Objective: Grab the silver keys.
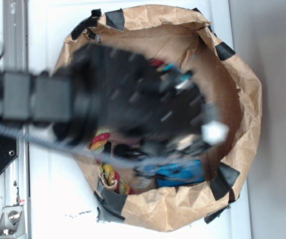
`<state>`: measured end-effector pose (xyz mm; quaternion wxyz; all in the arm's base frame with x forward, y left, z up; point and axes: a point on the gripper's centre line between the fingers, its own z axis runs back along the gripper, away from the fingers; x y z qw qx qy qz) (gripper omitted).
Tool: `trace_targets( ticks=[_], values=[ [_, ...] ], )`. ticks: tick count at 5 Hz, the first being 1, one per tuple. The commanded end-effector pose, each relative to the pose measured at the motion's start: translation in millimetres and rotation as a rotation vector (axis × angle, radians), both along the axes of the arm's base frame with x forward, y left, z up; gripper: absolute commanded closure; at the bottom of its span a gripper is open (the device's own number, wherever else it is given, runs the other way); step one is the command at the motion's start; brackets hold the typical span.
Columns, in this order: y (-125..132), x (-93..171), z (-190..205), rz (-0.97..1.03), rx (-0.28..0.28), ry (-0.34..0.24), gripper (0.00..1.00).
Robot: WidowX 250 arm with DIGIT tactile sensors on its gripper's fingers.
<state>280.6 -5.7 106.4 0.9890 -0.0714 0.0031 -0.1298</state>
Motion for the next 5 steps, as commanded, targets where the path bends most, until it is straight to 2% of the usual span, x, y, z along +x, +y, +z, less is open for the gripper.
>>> trace_targets(
  ticks=[1, 2, 3, 4, 5],
  values=[
    [28, 5, 112, 0.042, -0.236, -0.061, 1.0],
    [22, -7, 123, -0.011, -0.197, -0.098, 1.0],
    [19, -19, 119, -0.083, -0.193, -0.127, 1.0],
    [17, -30, 109, -0.114, -0.126, -0.215, 1.0],
    [13, -19, 96, -0.014, -0.04, -0.338, 1.0]
  ],
)
